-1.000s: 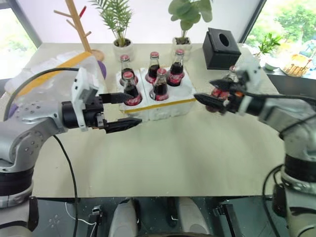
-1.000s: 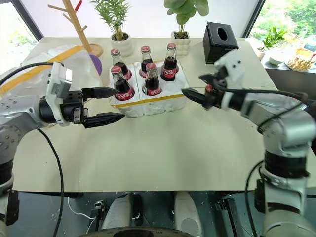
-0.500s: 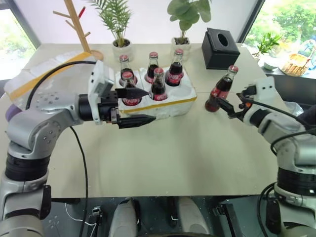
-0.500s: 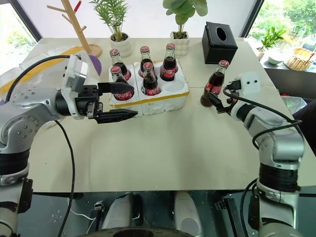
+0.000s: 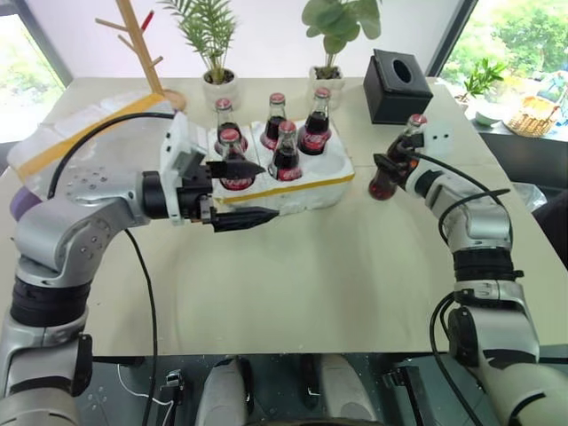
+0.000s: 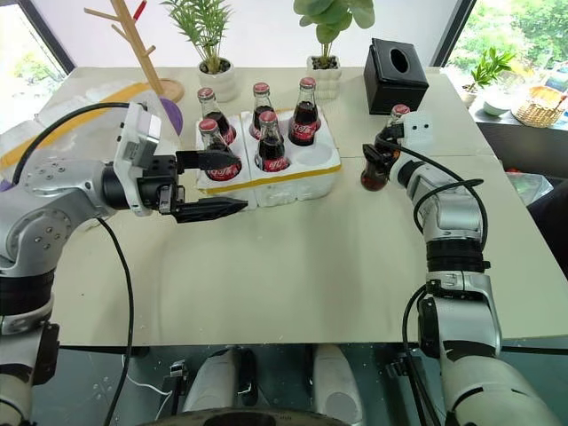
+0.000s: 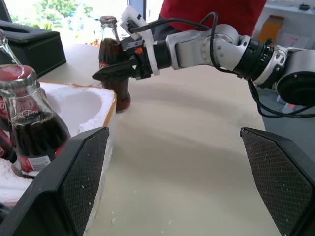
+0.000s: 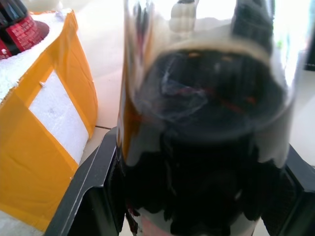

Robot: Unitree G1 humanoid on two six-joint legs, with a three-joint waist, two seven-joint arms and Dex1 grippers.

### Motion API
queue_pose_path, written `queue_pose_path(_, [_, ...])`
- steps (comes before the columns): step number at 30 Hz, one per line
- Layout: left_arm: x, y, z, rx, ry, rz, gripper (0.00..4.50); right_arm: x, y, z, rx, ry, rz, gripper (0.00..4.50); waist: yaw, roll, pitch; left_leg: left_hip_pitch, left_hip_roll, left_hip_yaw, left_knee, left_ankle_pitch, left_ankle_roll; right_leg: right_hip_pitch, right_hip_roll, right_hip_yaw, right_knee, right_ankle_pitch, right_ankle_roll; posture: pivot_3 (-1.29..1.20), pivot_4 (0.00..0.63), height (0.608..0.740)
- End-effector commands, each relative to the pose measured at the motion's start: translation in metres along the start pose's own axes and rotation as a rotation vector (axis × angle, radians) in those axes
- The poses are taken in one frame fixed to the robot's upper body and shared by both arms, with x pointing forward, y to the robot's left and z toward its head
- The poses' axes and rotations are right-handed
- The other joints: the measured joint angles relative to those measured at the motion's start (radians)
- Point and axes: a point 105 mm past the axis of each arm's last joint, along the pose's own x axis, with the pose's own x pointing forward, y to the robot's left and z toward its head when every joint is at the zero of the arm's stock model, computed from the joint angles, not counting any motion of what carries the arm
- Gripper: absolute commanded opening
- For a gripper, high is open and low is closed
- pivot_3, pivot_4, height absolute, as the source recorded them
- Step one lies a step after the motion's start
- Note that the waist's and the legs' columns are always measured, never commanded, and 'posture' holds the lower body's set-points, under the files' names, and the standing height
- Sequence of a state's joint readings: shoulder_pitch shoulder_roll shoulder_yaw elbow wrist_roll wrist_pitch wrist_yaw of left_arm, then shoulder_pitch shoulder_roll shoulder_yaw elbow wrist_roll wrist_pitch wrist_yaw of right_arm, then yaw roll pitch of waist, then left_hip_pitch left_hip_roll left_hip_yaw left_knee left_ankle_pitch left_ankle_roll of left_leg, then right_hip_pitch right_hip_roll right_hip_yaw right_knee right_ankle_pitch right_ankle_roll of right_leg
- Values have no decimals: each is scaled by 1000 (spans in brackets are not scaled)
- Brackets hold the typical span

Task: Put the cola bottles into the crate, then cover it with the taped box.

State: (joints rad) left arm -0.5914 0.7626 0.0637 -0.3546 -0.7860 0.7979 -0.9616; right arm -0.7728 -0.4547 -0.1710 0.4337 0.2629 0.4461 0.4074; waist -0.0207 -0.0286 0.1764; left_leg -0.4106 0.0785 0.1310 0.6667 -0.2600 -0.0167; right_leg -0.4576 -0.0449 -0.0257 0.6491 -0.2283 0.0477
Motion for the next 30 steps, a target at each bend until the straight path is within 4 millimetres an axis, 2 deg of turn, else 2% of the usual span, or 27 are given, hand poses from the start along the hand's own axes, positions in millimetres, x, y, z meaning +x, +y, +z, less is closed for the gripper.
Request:
queue_pose_path(1, [-8,-2,11,51,-24,29,4500,-17,16,111,-43,-386,94,2640,-1,3,2,0,0,0,0,0,0,-1,0,1,0,0,0,0,150,740])
queue_pose_path(3, [-9,-3,9,47,-23,37,4500,-22,30,132,-18,-447,184,2640,-4,5,3,-1,0,1,0,0,0,-2,0,2,1,0,0,0,150,740])
queue_pose_path(5, [-9,-3,9,46,-26,41,4500,-24,42,143,14,-464,254,2640,-4,5,3,-1,1,1,-1,0,0,-3,1,2,1,0,0,0,150,740])
queue_pose_path(10, [-7,-3,8,45,-30,45,4500,-27,79,149,58,-431,421,2640,3,4,3,0,1,1,-1,0,0,-1,1,1,1,0,0,0,150,740])
queue_pose_path(12, [-7,-3,8,46,-31,47,4500,-24,90,141,16,-396,447,2640,3,4,3,0,0,1,0,0,0,-1,0,1,1,0,0,0,150,740])
queue_pose_path(16, [-7,-2,10,50,-32,52,4500,-15,96,123,-26,-327,439,2640,8,5,3,-1,0,1,0,0,0,-1,0,1,1,0,0,0,150,740])
queue_pose_path(22, [-11,1,10,56,-27,71,4500,-8,111,77,-117,-147,524,2640,4,4,3,-1,0,1,0,0,0,-2,0,1,0,0,0,0,150,740])
queue_pose_path(26, [-13,5,10,61,-26,85,4500,5,118,56,-156,-72,544,2640,2,5,3,-1,0,1,0,0,0,-2,0,0,1,0,0,0,150,740])
queue_pose_path(30, [-14,9,8,71,-15,98,4500,25,125,31,-271,18,532,2640,1,4,3,-1,0,1,0,0,0,-2,0,0,1,0,0,0,150,740])
